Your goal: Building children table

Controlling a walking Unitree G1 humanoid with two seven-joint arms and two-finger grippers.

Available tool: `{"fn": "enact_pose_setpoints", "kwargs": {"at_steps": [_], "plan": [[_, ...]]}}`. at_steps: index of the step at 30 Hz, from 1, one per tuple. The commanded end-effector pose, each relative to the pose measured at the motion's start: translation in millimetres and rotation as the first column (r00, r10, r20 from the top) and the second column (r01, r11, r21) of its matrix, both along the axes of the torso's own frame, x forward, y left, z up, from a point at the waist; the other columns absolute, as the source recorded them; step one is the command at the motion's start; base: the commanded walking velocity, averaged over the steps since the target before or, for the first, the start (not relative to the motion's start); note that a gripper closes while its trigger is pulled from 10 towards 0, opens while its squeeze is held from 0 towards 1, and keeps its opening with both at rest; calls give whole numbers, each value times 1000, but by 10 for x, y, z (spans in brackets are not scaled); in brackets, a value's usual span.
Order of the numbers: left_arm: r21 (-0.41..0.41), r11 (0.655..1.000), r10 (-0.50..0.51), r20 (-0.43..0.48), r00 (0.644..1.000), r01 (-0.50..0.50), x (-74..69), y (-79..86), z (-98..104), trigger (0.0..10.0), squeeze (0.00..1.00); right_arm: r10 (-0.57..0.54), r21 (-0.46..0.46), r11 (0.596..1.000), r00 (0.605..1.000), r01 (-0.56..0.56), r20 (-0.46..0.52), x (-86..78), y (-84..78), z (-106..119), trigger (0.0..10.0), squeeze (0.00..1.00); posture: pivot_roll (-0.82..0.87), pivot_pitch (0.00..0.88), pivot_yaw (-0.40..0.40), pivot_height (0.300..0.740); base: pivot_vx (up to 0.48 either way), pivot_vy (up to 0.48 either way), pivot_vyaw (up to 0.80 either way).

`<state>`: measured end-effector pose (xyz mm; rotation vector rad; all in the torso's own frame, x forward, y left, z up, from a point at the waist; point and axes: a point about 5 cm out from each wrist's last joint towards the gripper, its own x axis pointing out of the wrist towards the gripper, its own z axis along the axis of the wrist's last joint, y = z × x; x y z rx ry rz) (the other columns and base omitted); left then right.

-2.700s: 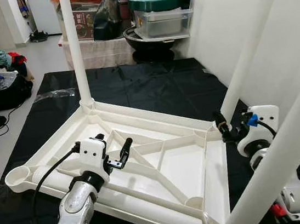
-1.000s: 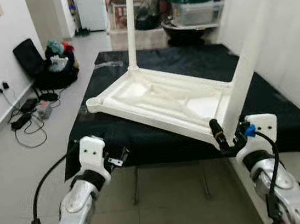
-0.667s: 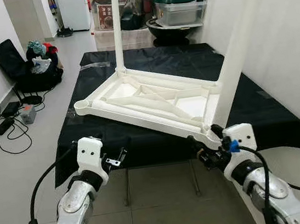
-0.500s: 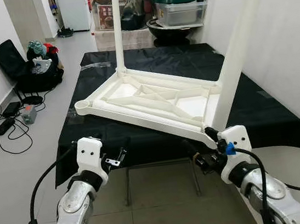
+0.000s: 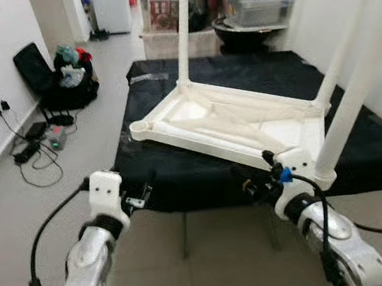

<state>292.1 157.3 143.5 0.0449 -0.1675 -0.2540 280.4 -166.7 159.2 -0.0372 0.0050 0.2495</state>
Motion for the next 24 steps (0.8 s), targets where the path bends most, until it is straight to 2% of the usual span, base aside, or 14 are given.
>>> {"fn": "enact_pose_setpoints", "kwargs": {"at_steps": [1, 8, 13, 24], "plan": [[17, 1000, -7, 0, 1000, 7, 12, -23, 8, 10000, 0, -71, 3, 997, 997, 71, -12, 23, -110, -8, 10000, 0, 61, 0, -99, 740, 0, 0, -800], [18, 1000, 1, 3, 1000, -1, 20, -6, 12, 10000, 0, -108, -8, 994, 994, 108, -5, 49, -126, -7, 10000, 0, 61, 0, -97, 740, 0, 0, -800], [4, 1000, 15, 6, 1000, -15, 33, 21, 25, 10000, 0, -115, -15, 993, 993, 115, 4, 51, -129, -10, 10000, 0, 61, 0, -96, 740, 247, 0, -601], [2, 1000, 8, 8, 1000, -8, 27, 0, 17, 10000, 0, -133, -16, 991, 991, 133, 3, 76, -115, -18, 10000, 0, 63, 0, -97, 740, 265, 0, 0]]}}
